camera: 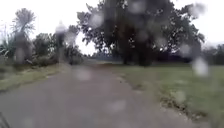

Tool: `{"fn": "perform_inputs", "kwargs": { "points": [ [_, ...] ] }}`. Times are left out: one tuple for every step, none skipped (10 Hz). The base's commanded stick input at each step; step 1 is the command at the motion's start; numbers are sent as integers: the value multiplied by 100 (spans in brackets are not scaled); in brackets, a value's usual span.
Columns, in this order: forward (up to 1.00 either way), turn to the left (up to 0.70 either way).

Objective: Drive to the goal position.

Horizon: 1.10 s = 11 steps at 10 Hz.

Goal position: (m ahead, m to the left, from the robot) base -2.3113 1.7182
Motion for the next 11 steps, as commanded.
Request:
{"fn": "perform_inputs", "kwargs": {
  "points": [
    [100, 0],
    [100, 0],
    [100, 0],
    [100, 0],
    [100, 0],
    [100, 0],
    [100, 13],
    [100, 26],
    [100, 36],
    [100, 31],
    [100, 25]
  ]
}}
